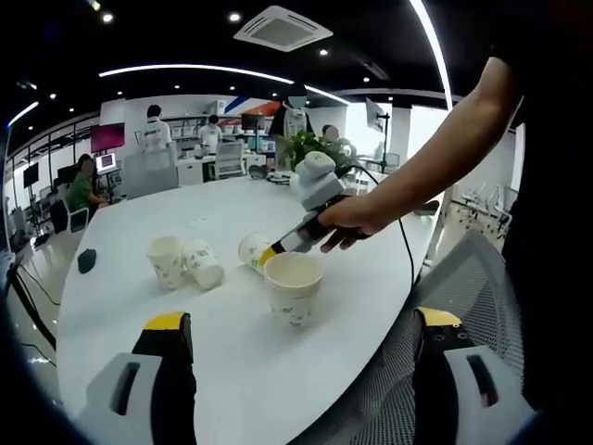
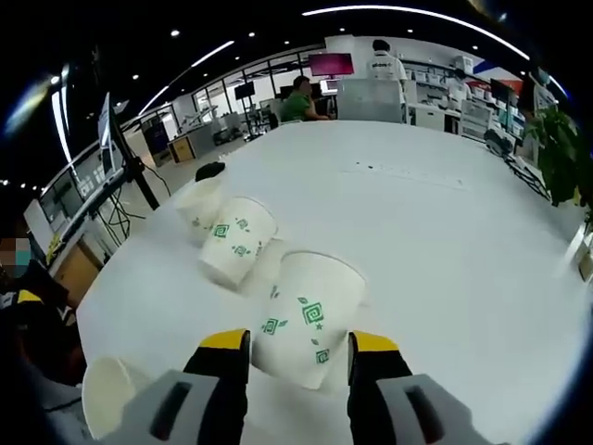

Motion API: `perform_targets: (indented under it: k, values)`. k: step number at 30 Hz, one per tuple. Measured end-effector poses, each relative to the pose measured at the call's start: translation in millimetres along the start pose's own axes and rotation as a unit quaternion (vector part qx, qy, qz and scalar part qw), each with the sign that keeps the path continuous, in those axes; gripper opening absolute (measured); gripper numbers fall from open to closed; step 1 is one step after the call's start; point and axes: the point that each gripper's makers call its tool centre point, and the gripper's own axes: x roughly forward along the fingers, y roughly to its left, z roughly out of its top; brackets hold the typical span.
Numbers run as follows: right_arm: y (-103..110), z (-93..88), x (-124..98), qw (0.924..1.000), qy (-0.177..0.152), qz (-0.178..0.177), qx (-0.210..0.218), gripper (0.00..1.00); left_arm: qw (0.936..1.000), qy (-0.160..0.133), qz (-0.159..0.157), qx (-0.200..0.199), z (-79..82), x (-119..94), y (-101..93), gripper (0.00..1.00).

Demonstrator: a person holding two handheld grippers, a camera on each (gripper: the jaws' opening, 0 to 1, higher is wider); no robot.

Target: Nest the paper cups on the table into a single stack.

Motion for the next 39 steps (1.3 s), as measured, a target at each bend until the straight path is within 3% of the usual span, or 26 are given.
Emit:
perform_targets:
  k: [15,28,39]
  values:
    - [-3.9,-5.6,0.2,0.9999,0.003,-0.002,0.015,0.35,1.0,0.007,0.003,-0.003,-0.8,1.9,3.1,0.96]
    - [-8.4,-5.7,-13.3,0.9994,-0.022,0.003,0.026,0.34,0.9999,0.011,-0.005,-0.002,2.5,9.4,3.2,0.95]
    - [-9.2,0.3,-36.2,0.9976,-0.059,0.013,0.033,0.34,0.9998,0.003,-0.019,0.004,15.4,20.4,-0.8,0.94]
